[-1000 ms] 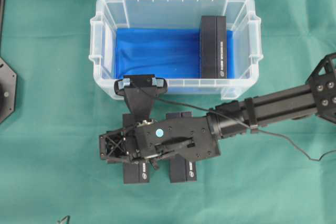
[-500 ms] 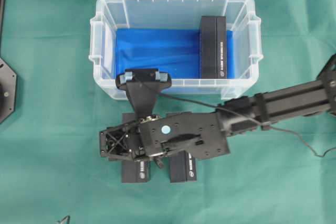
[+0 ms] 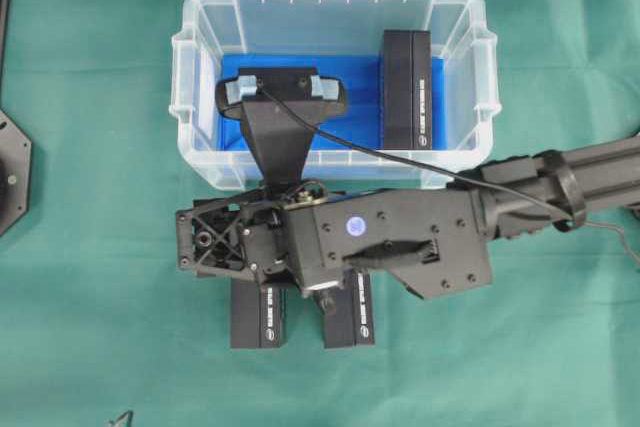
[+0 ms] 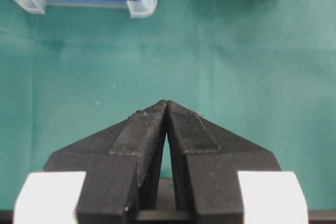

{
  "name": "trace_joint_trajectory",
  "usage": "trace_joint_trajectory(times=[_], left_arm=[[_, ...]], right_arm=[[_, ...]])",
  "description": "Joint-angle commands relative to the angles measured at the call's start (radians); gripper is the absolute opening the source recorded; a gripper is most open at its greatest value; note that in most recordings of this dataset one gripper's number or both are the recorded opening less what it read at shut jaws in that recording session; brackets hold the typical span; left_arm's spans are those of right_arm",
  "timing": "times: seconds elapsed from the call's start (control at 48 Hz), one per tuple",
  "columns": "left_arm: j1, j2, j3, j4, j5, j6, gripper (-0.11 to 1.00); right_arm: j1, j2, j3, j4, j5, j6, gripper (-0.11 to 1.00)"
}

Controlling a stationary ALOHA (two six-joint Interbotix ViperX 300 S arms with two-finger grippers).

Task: Take the box out of the case with the right arm.
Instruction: 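Lower the box onto the cloth left of the first box, then open the right gripper and withdraw it to the right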

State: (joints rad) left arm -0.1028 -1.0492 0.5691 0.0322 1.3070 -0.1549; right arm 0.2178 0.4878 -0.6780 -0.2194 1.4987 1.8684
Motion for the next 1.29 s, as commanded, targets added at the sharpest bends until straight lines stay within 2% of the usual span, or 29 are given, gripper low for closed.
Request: trace_joint_trajectory(times=[0.0,0.229,0.396,0.604,0.855,1.125,1.271], left_arm=[[0.003,0.005,-0.023,0.003,-0.008,-0.002,0.02],[0.003,0.005,-0.023,0.003,-0.008,0.000,0.02],[0.003,0.005,-0.025,0.003,-0.008,0.000,0.02],[0.003,0.005,-0.031,0.003,-0.008,-0.003,0.02],[0.003,0.005,-0.035,0.003,-0.006,-0.003,0.02],[0.003,0.005,-0.035,0.003,0.002,-0.002,0.02],[0.002,0.005,-0.035,0.003,0.009,0.003,0.02]], right_arm=[[-0.002,-0.049,-0.029,-0.008,0.012,-0.005,0.87],[0.003,-0.051,-0.028,-0.005,0.034,-0.015,0.87],[0.028,-0.066,-0.017,0.002,0.132,-0.029,0.87],[0.051,-0.135,0.080,0.006,0.152,-0.028,0.87],[0.075,-0.307,0.330,0.014,0.083,0.002,0.87],[0.133,-0.532,0.647,0.023,0.031,0.083,0.87],[0.176,-0.676,0.824,0.031,-0.018,0.150,0.87]])
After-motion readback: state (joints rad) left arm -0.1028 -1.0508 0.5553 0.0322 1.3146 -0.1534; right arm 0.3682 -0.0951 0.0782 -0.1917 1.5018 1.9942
